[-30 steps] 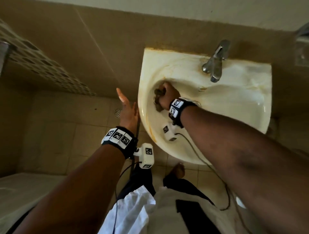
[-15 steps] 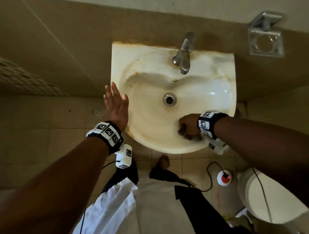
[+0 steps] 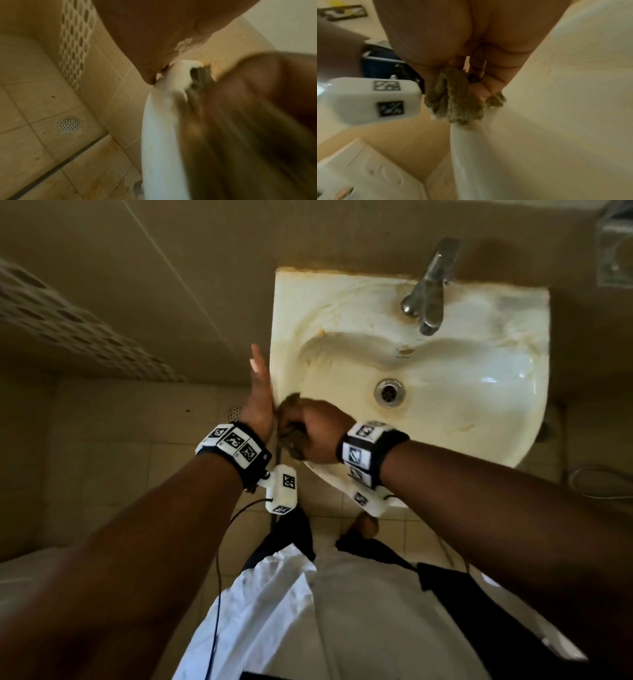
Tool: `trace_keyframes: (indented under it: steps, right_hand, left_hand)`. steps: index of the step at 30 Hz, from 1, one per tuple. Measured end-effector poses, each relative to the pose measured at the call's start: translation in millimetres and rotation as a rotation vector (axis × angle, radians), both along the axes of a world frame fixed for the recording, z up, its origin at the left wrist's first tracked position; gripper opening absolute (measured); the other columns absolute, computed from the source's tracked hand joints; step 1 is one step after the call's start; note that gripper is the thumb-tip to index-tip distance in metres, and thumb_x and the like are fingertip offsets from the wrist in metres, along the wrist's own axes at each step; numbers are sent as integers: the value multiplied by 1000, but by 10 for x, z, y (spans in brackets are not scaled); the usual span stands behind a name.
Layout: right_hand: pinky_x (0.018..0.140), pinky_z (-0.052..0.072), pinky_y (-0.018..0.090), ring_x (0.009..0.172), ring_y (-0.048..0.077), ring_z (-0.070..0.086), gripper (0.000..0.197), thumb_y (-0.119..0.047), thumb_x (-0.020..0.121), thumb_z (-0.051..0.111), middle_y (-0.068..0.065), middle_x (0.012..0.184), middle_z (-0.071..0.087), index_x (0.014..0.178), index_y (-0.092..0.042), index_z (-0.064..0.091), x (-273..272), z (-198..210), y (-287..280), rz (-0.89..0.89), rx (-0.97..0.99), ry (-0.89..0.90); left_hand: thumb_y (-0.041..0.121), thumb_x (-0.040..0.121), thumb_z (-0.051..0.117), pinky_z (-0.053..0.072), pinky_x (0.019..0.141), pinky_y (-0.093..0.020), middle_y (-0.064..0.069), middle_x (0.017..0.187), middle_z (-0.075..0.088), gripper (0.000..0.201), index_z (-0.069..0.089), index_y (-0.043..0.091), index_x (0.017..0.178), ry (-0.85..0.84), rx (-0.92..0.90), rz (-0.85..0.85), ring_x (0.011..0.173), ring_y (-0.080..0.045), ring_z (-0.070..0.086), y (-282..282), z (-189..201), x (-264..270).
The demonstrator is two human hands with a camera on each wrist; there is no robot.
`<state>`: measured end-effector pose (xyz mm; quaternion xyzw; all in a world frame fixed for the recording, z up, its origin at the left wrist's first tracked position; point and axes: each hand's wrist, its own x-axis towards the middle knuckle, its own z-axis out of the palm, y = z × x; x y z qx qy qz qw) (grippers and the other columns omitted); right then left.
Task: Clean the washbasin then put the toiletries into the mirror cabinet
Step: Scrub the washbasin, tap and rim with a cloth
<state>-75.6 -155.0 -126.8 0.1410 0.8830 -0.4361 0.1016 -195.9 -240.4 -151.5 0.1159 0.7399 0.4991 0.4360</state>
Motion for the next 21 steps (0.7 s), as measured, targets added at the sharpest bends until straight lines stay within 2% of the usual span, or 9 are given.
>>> trace_keyframes:
  steps: [2, 4, 7, 8, 11, 12, 15, 17, 21]
  right_hand:
    - [68, 46, 26, 74, 16, 56, 5, -19, 81, 65, -7, 89, 61, 81, -23, 63, 391, 44, -17, 137, 15, -32]
    - [71, 46, 25, 78, 15, 58, 6, -20, 83, 66, -5, 92, 64, 87, -24, 67, 854, 37, 52, 194, 21, -101]
    - [71, 44, 22, 76, 5, 52, 9, -22, 84, 68, -14, 89, 58, 90, -28, 65, 1583, 102, 332, 248, 17, -259]
    - [72, 43, 21, 76, 4, 52, 11, -21, 83, 70, -15, 89, 57, 91, -28, 66, 1804, 132, 492, 245, 42, -311]
    - [86, 51, 31, 89, 18, 63, 24, -17, 81, 74, -3, 102, 68, 104, -25, 73, 2404, 199, 1187, 93, 206, -428]
    - [93, 51, 35, 99, 25, 66, 27, -15, 81, 74, 3, 110, 70, 106, -24, 74, 2505, 205, 1454, 18, 286, -445]
    - [100, 46, 33, 112, 33, 63, 26, -13, 80, 73, 9, 124, 66, 105, -20, 75, 2596, 221, 1989, -137, 434, -473]
    - [93, 48, 32, 110, 33, 62, 25, -22, 81, 67, 9, 118, 65, 105, -17, 72, 2501, 225, 1988, -137, 469, -587]
    - [76, 43, 25, 102, 26, 66, 16, -26, 83, 64, 7, 101, 67, 91, -12, 68, 2170, 62, 1238, -3, 406, -694]
  left_hand:
    - [93, 81, 11, 10, 126, -48, 12, 170, 3, 83, 3, 56, 155, 20, 22, -28, 155, -14, 12, 21, 20, 75]
    - [84, 85, 9, 11, 124, -42, 8, 171, 3, 81, 3, 49, 158, 158, 7, -10, 155, -16, 14, -22, 63, 255]
    - [93, 78, 8, 13, 124, -46, 5, 171, 0, 97, 1, 42, 160, 272, 39, -4, 155, -14, 10, -129, 50, 500]
    - [96, 74, 8, 12, 123, -42, 6, 171, -2, 102, 1, 42, 160, 289, 33, 4, 152, -8, 8, -159, 50, 552]
    - [97, 71, 9, 2, 111, -5, 1, 170, -10, 114, -1, 31, 163, 359, 14, 11, 138, 9, 2, -219, -21, 724]
    - [95, 75, 12, -1, 113, -6, 0, 170, -13, 110, -1, 30, 163, 412, 2, -7, 142, 7, -3, -258, -51, 770]
    - [77, 90, 38, 2, 125, -49, -2, 169, -20, 94, -6, 34, 162, 538, -161, -116, 155, -22, -15, -317, -152, 930]
    - [74, 90, 46, 2, 124, -55, -2, 168, -21, 97, -11, 39, 159, 620, -309, -225, 155, -32, -17, -335, -200, 1059]
    - [84, 83, 37, 0, 123, -57, -3, 168, -23, 100, -18, 44, 157, 798, -436, -442, 153, -37, -20, -426, -234, 1298]
